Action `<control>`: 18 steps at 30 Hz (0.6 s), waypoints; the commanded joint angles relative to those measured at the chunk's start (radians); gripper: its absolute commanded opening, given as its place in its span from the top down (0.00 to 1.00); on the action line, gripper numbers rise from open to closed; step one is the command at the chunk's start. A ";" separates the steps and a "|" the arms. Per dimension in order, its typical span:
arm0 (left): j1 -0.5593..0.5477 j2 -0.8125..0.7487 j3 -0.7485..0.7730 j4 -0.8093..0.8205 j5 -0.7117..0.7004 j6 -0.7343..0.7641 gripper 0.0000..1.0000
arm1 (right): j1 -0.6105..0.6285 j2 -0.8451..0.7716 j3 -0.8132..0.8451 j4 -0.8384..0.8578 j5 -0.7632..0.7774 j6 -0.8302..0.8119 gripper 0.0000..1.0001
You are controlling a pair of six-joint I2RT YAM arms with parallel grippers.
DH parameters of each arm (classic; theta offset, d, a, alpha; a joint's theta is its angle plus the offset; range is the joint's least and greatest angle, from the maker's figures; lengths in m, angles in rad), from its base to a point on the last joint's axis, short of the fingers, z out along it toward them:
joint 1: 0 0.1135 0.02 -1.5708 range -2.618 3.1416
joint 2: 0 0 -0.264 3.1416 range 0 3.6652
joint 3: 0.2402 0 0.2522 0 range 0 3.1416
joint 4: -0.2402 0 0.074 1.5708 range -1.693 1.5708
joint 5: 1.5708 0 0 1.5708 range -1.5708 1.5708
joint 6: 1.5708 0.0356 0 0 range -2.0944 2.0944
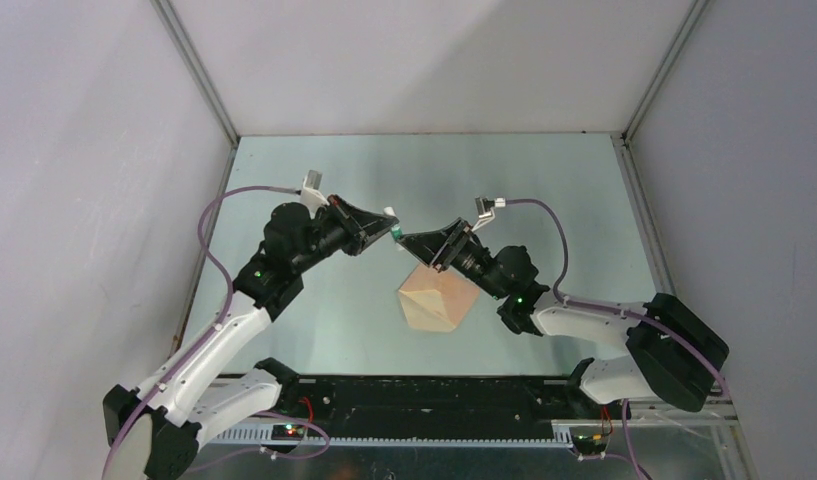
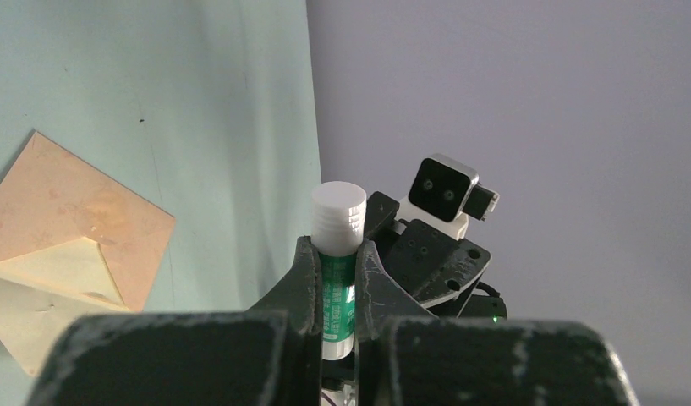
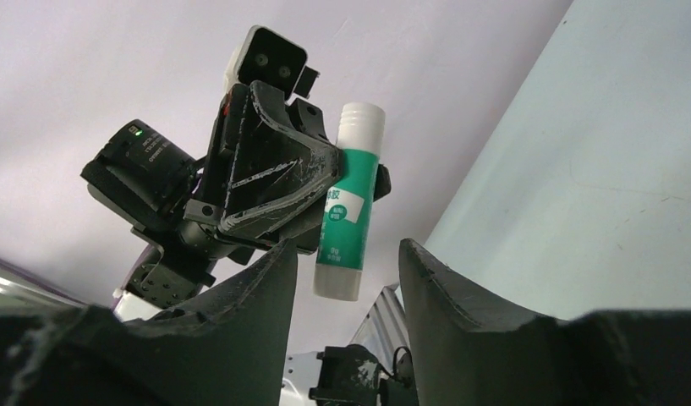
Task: Place the letter into the envelope and seal it
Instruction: Pick up the solid glue from the center of the board.
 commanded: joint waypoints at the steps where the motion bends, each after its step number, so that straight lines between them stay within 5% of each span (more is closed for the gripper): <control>1: -0.008 -0.026 -0.019 0.018 -0.024 0.018 1.00 | -0.005 0.029 0.032 0.091 -0.056 0.031 0.50; 8: -0.011 -0.028 -0.023 0.019 -0.021 0.019 1.00 | -0.008 0.055 0.050 0.108 -0.075 0.037 0.56; 16: -0.013 -0.042 -0.028 0.012 -0.027 0.028 1.00 | -0.012 0.063 0.055 0.128 -0.092 0.037 1.00; 18: -0.012 -0.044 -0.025 0.012 -0.027 0.028 1.00 | -0.017 0.062 0.055 0.128 -0.100 0.040 1.00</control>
